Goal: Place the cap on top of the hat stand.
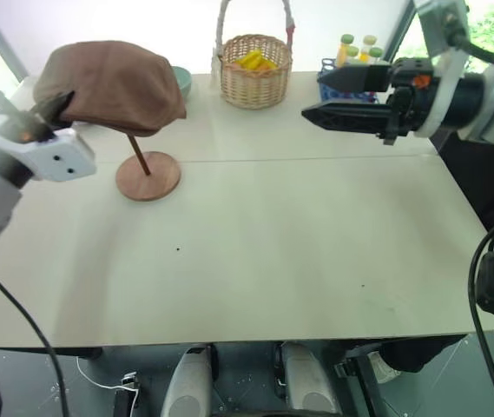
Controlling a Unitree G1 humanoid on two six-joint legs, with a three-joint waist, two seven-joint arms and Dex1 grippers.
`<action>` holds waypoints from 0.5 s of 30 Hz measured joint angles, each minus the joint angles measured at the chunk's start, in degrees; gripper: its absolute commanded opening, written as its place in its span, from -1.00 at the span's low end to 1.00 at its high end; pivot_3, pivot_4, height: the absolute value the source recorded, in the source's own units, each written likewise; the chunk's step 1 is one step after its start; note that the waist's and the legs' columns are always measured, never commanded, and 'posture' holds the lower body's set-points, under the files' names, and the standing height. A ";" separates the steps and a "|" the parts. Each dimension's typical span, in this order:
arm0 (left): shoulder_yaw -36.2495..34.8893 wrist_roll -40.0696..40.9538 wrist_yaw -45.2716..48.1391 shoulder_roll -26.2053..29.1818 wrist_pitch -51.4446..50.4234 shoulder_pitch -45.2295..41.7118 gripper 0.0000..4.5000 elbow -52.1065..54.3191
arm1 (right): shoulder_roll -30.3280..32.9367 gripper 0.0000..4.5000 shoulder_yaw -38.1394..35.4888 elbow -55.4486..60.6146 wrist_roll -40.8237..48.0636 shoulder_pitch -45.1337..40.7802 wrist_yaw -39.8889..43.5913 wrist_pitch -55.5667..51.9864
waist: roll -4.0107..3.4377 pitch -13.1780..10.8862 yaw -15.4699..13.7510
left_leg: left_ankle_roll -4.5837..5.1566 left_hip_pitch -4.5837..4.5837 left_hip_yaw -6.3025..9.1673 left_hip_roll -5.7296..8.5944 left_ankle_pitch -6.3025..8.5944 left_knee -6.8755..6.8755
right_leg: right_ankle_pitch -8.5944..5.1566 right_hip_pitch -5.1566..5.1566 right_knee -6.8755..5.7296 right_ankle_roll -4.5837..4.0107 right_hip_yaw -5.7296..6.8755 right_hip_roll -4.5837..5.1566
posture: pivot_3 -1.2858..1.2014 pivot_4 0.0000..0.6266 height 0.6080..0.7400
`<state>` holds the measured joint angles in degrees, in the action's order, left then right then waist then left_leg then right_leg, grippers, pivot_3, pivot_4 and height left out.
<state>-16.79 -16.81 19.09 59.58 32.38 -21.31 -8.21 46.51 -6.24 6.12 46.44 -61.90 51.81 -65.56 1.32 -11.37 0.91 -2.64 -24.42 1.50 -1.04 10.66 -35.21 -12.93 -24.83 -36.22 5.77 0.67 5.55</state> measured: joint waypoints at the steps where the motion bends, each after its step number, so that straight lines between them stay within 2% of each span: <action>1: -0.05 1.68 0.31 1.06 4.33 -0.21 -0.98 -3.01 | 0.02 1.00 -0.02 0.00 0.00 0.00 0.16 0.02 | 0.00 0.00 0.00 | 0.00 0.00 -0.01 0.00 0.00 0.01 | 0.00 -0.01 0.00 0.00 0.00 0.00 | 0.03 -0.52 1.00; 6: 0.60 5.86 2.46 5.15 18.47 -3.43 -0.98 -17.23 | 0.34 1.00 -0.01 -0.39 -0.08 -0.17 0.96 0.18 | 0.00 0.00 -0.05 | 0.00 -0.01 -0.07 -0.01 0.00 0.01 | 0.01 -0.02 0.01 -0.01 -0.01 0.00 | 0.03 -0.52 1.00; 10: 2.46 5.44 2.26 6.39 23.13 -8.31 -0.98 -27.04 | 0.45 1.00 0.02 -0.84 -0.17 -0.88 1.31 0.20 | 0.00 0.00 -0.23 | 0.00 -0.01 -0.09 -0.01 0.00 0.00 | 0.02 -0.02 0.02 -0.01 -0.01 0.00 | 0.03 -0.52 1.00; 15: 4.55 4.51 0.93 5.53 23.61 -10.80 -0.98 -31.19 | 0.49 1.00 0.08 -0.83 -0.22 -1.24 1.41 0.24 | 0.01 0.01 -0.16 | 0.00 -0.02 -0.10 -0.01 0.00 0.00 | 0.03 -0.02 0.01 0.02 -0.02 0.00 | 0.03 -0.52 1.00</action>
<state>-12.24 -12.30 20.02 65.10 55.98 -32.11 -39.40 47.00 -6.16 5.29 46.22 -63.14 53.23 -65.32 1.33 -11.36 0.75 -2.64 -24.44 1.40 -1.04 10.66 -35.21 -12.90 -24.85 -36.22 5.79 0.65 5.55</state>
